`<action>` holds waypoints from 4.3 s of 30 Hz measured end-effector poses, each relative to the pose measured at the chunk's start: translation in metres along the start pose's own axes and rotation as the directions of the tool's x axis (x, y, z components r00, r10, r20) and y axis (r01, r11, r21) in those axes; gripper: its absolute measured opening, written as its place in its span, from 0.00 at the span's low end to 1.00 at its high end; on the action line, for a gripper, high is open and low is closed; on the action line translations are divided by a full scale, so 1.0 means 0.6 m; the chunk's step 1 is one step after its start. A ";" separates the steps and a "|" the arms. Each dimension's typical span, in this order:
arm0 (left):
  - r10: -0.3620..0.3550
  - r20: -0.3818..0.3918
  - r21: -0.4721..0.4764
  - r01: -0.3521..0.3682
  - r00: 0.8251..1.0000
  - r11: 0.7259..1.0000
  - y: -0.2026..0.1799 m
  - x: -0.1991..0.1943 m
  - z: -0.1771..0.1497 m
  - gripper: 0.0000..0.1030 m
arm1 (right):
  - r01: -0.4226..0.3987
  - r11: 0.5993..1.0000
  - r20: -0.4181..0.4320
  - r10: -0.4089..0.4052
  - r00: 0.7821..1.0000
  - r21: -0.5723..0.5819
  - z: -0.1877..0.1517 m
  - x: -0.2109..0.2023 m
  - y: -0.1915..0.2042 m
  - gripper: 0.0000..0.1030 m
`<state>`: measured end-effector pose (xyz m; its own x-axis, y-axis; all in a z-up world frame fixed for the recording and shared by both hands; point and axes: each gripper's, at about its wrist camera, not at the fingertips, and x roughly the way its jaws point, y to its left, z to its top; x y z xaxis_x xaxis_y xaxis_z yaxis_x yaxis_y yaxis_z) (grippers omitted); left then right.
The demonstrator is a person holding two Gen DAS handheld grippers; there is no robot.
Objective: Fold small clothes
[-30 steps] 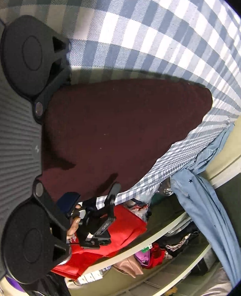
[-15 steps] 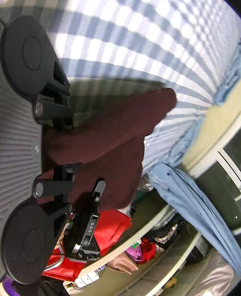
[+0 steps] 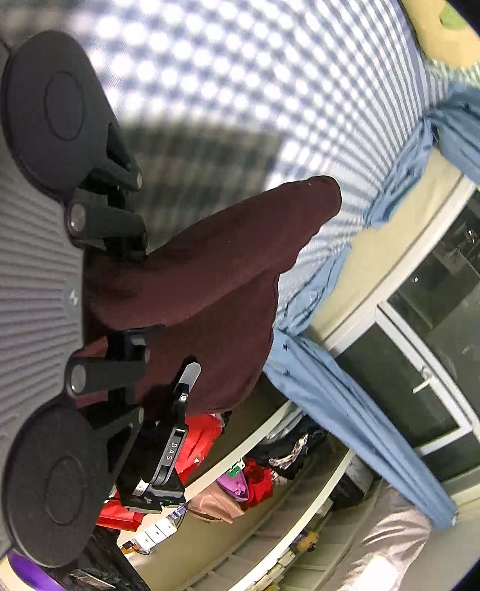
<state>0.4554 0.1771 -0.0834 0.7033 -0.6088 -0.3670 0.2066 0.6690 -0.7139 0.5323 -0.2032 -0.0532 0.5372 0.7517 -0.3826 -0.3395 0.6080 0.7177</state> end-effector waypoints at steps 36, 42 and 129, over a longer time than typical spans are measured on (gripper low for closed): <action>0.178 0.058 0.208 -0.186 0.982 0.960 -0.005 -0.178 -0.178 0.99 | -0.127 0.987 -0.090 0.136 0.987 0.099 -0.315 -0.075 0.079 0.85; 0.337 -0.053 0.257 -0.313 0.940 0.914 0.037 -0.121 -0.218 0.99 | -0.033 0.992 -0.120 0.047 0.992 0.118 -0.334 -0.051 0.038 0.57; 0.358 0.117 0.377 -0.375 0.926 0.847 -0.153 -0.241 -0.212 0.99 | 0.262 0.930 -0.038 -0.281 0.959 -0.256 -0.373 -0.130 0.048 0.33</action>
<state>0.2481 0.1494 -0.0405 0.8048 -0.2748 -0.5261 0.1678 0.9556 -0.2424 0.3079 -0.1869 -0.1332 0.5813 0.5600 -0.5903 -0.3728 0.8282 0.4185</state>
